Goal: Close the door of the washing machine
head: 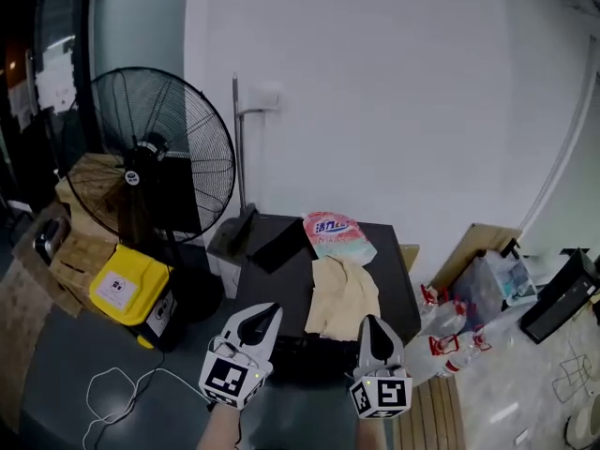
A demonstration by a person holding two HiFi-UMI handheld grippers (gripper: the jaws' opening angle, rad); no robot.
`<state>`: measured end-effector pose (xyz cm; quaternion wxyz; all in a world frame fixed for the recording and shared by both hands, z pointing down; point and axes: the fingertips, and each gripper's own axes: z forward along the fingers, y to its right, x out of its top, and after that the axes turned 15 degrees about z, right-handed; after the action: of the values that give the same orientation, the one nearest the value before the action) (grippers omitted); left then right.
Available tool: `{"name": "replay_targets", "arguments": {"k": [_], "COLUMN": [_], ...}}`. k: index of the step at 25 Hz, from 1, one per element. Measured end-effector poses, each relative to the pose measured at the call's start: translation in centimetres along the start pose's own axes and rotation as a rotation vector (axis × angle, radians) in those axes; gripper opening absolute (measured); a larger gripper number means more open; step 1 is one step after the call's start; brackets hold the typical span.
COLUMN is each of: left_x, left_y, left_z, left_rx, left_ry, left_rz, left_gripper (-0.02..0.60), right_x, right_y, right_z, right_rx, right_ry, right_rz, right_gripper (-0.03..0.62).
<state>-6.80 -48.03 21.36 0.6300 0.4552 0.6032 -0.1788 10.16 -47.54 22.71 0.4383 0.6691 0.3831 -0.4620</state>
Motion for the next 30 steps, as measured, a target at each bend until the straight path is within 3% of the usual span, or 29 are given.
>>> {"name": "replay_targets", "arguments": {"k": [6,30], "left_x": [1.0,1.2], "left_y": [0.8,1.0], "left_z": [0.3,-0.1], "left_rx": [0.029,0.035], "left_ry": [-0.002,-0.013], "left_rz": [0.002,0.008], "left_gripper": [-0.002,-0.002], "right_x": [2.3,2.1], "right_y": [0.8,1.8], "right_z": [-0.8,-1.3], "right_rx": [-0.002,-0.018], "right_ry": [0.036,0.016], "right_rz": [0.005,0.038], "right_gripper": [0.012,0.011]}}
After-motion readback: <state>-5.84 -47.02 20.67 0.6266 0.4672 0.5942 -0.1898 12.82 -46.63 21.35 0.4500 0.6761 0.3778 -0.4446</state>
